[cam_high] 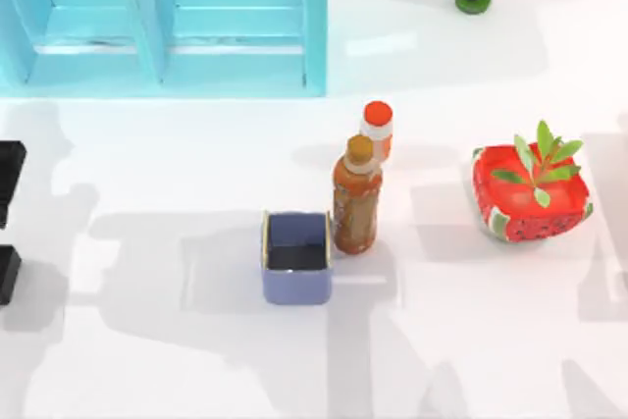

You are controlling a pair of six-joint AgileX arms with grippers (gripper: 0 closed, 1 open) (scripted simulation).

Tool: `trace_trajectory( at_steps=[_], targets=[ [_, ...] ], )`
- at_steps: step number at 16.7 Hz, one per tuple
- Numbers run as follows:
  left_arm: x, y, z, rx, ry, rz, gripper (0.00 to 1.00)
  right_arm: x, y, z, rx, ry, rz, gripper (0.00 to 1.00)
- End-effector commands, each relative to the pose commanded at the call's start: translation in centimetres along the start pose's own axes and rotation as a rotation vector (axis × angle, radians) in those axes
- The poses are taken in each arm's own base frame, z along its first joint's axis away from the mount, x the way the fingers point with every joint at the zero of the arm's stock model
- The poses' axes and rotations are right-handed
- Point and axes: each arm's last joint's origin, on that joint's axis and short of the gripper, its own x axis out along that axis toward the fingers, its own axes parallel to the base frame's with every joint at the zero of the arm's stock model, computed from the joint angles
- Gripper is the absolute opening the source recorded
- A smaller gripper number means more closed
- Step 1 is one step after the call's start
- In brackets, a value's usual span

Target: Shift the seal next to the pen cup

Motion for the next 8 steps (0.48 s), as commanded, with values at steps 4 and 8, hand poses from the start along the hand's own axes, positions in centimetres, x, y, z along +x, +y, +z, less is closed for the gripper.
trace_trajectory(
  at_steps=[4, 8],
  targets=[
    [4.5, 0.0, -0.2, 0.000, -0.006, 0.001, 1.00, 0.0, 0.0, 0.0, 0.000, 0.000, 0.000, 1.00],
    [5.6, 0.0, -0.4, 0.000, 0.002, 0.000, 1.00, 0.0, 0.0, 0.0, 0.000, 0.000, 0.000, 1.00]
  ],
)
